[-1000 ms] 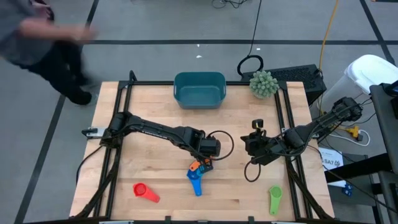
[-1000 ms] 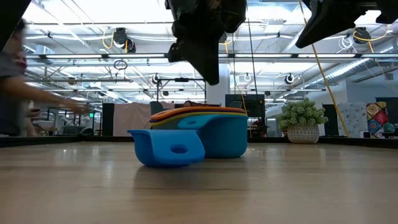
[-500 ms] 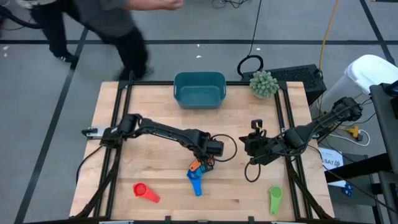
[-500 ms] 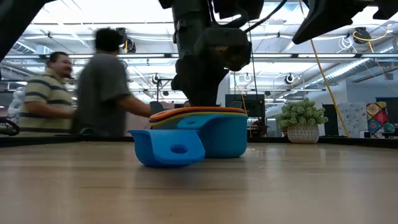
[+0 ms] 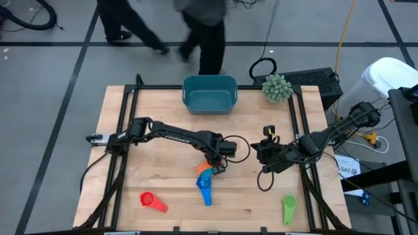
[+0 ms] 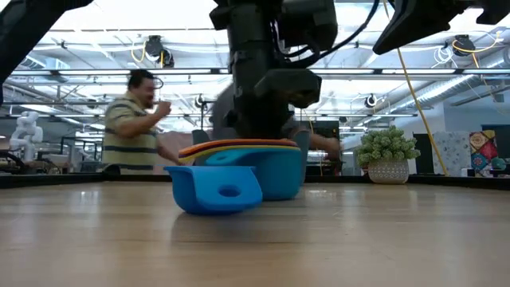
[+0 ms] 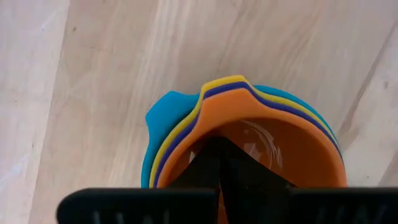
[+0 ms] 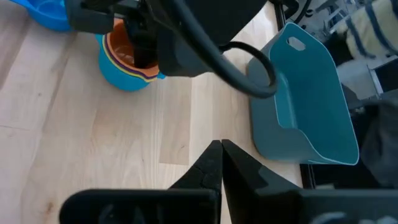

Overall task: Nest measuring cups in basket
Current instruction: Stack the nest measuring cups on top of the light blue measuring cup

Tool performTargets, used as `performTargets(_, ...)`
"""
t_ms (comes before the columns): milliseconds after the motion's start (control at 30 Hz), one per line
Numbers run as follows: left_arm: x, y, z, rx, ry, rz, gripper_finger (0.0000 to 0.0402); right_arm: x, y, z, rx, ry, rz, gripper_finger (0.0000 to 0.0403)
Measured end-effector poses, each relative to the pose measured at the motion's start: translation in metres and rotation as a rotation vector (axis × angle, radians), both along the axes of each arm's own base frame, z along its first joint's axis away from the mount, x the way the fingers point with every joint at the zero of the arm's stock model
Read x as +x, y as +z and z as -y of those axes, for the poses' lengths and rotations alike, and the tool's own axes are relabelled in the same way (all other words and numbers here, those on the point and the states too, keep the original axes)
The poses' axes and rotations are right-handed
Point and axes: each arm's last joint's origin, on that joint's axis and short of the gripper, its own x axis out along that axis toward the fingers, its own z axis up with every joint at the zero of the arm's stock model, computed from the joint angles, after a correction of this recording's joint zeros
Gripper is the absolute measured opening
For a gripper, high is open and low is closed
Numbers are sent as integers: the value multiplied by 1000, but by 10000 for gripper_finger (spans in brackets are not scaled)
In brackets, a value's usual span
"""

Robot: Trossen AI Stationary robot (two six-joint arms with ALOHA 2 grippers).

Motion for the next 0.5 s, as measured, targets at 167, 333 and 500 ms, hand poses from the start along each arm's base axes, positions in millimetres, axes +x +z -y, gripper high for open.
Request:
performTargets(167,-1,0,-7,9,-14,-19,0,0,0,0,-7,6,-4,0)
performTargets(333,-2,-1,-17,22,-20,-27,0,0,0,0,-7,6,-4,0)
performTargets(500,-6,-1,-30,49,-23,-75,0,0,0,0,-7,6,-4,0)
